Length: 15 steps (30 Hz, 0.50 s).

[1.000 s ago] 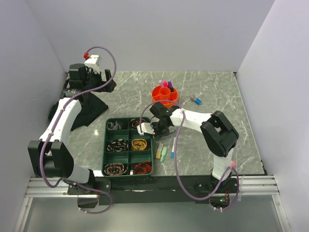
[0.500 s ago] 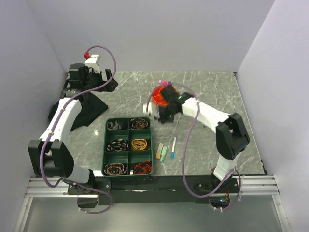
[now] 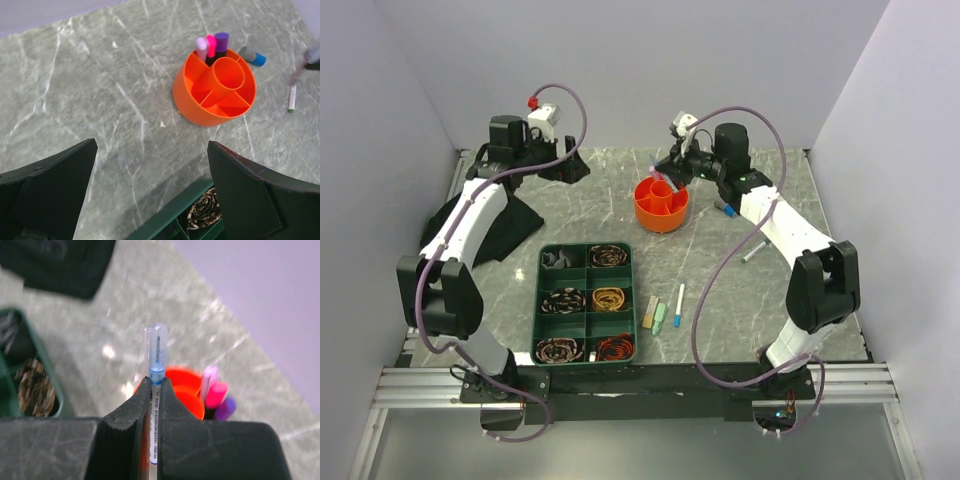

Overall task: Sort the stationery into containers
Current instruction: Place the pen in the storage box.

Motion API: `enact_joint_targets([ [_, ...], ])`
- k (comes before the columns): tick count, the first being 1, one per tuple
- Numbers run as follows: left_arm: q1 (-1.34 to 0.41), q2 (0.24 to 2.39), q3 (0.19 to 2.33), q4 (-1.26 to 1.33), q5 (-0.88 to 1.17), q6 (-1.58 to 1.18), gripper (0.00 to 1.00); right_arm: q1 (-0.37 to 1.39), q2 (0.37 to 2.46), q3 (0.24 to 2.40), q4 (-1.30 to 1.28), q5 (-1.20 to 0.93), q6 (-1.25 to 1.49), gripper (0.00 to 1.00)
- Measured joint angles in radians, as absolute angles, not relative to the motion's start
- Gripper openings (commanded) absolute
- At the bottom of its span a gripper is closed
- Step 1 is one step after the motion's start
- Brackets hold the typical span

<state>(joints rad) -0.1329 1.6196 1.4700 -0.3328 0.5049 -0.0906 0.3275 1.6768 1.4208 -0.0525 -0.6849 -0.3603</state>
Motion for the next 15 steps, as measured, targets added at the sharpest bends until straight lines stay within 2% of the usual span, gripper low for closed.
enact_joint_targets([
  [7,-0.158,1.691,1.559,-0.384,0.538,-0.024,0.99,0.322,1.757,1.375,0.320,-0.655,-0.220,0.00],
  [15,-0.179,1.780,1.633,-0.450,0.535,0.042,0.99,0.284,1.871,1.373,0.453,-0.606,-0.192,0.00],
])
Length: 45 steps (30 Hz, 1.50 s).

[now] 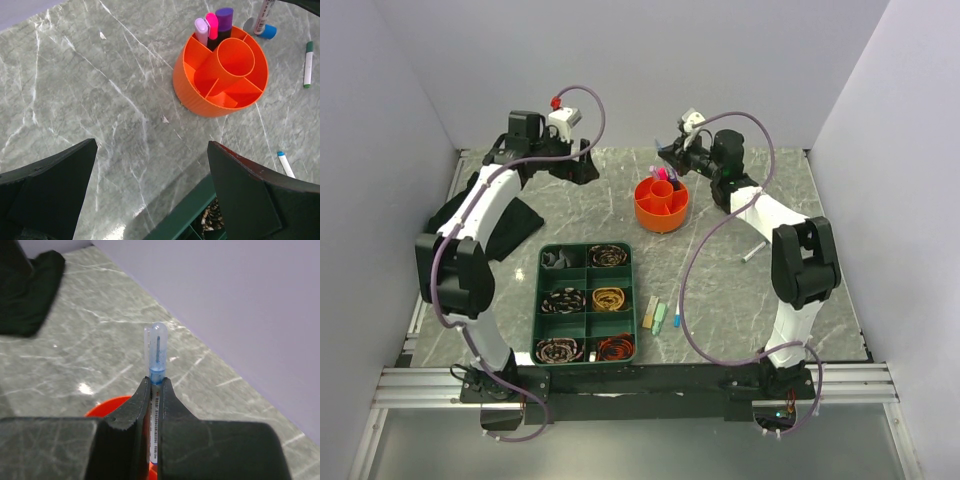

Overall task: Sort the stationery into containers
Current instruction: Place the pen in the storage box.

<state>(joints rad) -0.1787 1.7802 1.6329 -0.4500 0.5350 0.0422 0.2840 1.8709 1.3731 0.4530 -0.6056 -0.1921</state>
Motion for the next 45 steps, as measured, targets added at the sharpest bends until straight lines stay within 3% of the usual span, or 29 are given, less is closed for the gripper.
enact_joint_targets([
  [19,-0.180,1.870,1.724,-0.454,0.538,0.044,0.99,0.266,1.918,1.364,0.398,-0.539,-0.281,0.00],
  [29,-0.181,1.871,1.724,-0.446,0.538,0.040,0.99,0.261,1.876,1.217,0.403,-0.535,-0.270,0.01],
  [30,-0.181,1.871,1.724,-0.443,0.538,0.039,0.99,0.261,1.876,1.216,0.403,-0.533,-0.270,0.11],
  [32,-0.181,1.872,1.724,-0.437,0.538,0.037,1.00,0.261,1.876,1.216,0.404,-0.524,-0.266,0.20],
  [33,-0.181,1.873,1.724,-0.434,0.538,0.037,0.99,0.261,1.876,1.216,0.405,-0.519,-0.264,0.32],
  [36,-0.182,1.874,1.724,-0.431,0.538,0.037,1.00,0.261,1.876,1.216,0.403,-0.501,-0.253,0.46],
  [45,-0.184,1.874,1.721,-0.405,0.549,0.029,0.99,0.261,1.744,1.180,0.346,-0.478,-0.247,0.49],
])
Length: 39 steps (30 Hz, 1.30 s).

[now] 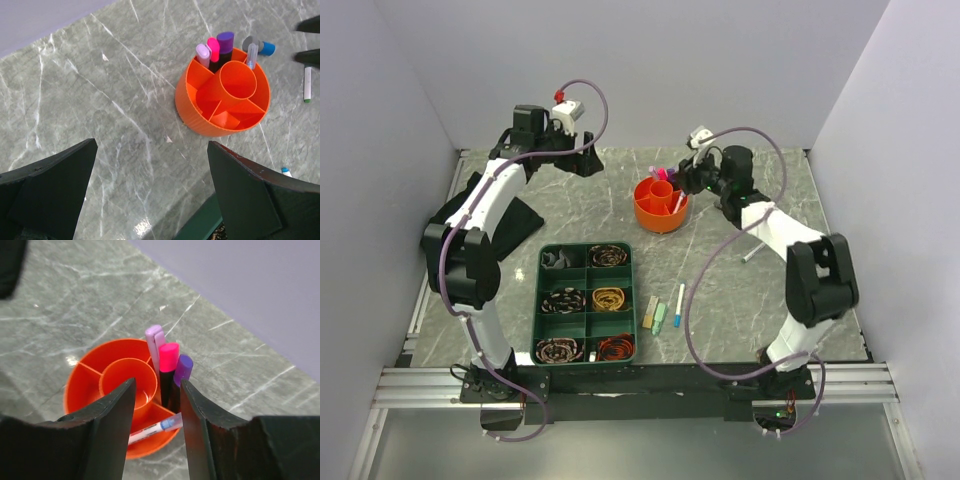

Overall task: Sort the stationery into containers
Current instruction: Place the pen in the storage box, then pick up the pen from the center of the board.

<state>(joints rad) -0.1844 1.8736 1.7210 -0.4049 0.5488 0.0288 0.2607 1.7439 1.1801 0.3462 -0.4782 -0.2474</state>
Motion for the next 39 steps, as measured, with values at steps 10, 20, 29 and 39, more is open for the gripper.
enact_joint_targets([
  [10,-0.184,1.867,1.709,-0.334,0.550,0.014,0.99,0.311,1.503,1.373,-0.486,-0.642,-0.882,0.51],
  [20,-0.174,1.732,1.492,-0.278,0.526,-0.032,0.99,0.613,1.543,1.222,-1.034,-0.348,-1.571,0.45],
  [29,-0.118,1.569,1.323,-0.272,0.513,-0.045,0.99,0.703,1.610,1.214,-1.045,-0.277,-1.768,0.43],
  [39,-0.044,1.472,1.246,-0.274,0.498,-0.043,0.99,0.781,1.631,1.113,-1.035,-0.243,-1.868,0.40],
])
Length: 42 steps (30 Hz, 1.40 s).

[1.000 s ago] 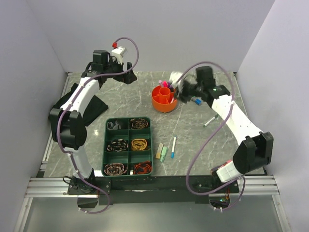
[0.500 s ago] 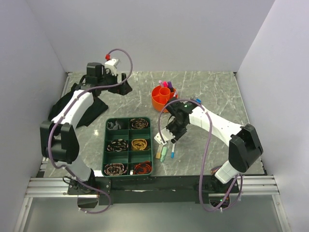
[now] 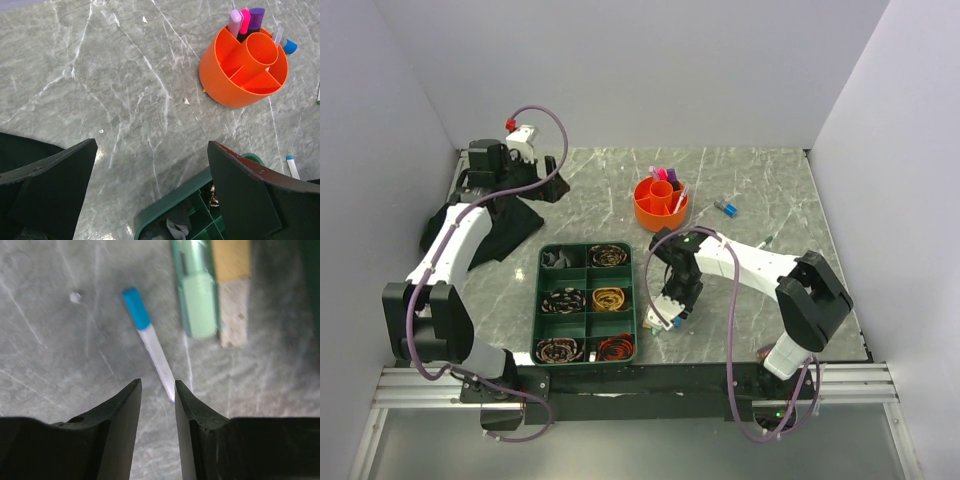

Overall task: Sort the stationery into containers
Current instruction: Pick up the pen from the center of the board.

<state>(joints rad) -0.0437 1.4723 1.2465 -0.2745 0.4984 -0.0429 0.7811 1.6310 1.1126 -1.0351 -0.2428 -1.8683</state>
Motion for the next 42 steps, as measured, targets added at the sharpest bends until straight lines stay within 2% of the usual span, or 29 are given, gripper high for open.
enact_joint_targets([
  [25,-0.014,1.425,1.230,-0.297,0.497,-0.046,0.99,0.855,1.705,1.016,-0.910,-0.180,-1.844,0.31],
  [28,-0.014,1.425,1.230,-0.297,0.498,-0.046,0.99,0.859,1.703,1.012,-0.901,-0.175,-1.836,0.19],
  [29,-0.014,1.425,1.230,-0.297,0.498,-0.047,0.99,0.860,1.703,1.012,-0.895,-0.176,-1.829,0.09],
  [31,-0.014,1.425,1.230,-0.297,0.499,-0.047,0.99,0.860,1.703,1.015,-0.894,-0.176,-1.817,0.00],
  [37,-0.014,1.426,1.230,-0.297,0.501,-0.050,0.99,0.826,1.706,1.070,-0.958,-0.200,-1.757,0.00],
  [42,-0.014,1.455,1.251,-0.292,0.542,-0.077,1.00,0.709,1.703,1.326,-1.096,-0.270,-1.642,0.00],
])
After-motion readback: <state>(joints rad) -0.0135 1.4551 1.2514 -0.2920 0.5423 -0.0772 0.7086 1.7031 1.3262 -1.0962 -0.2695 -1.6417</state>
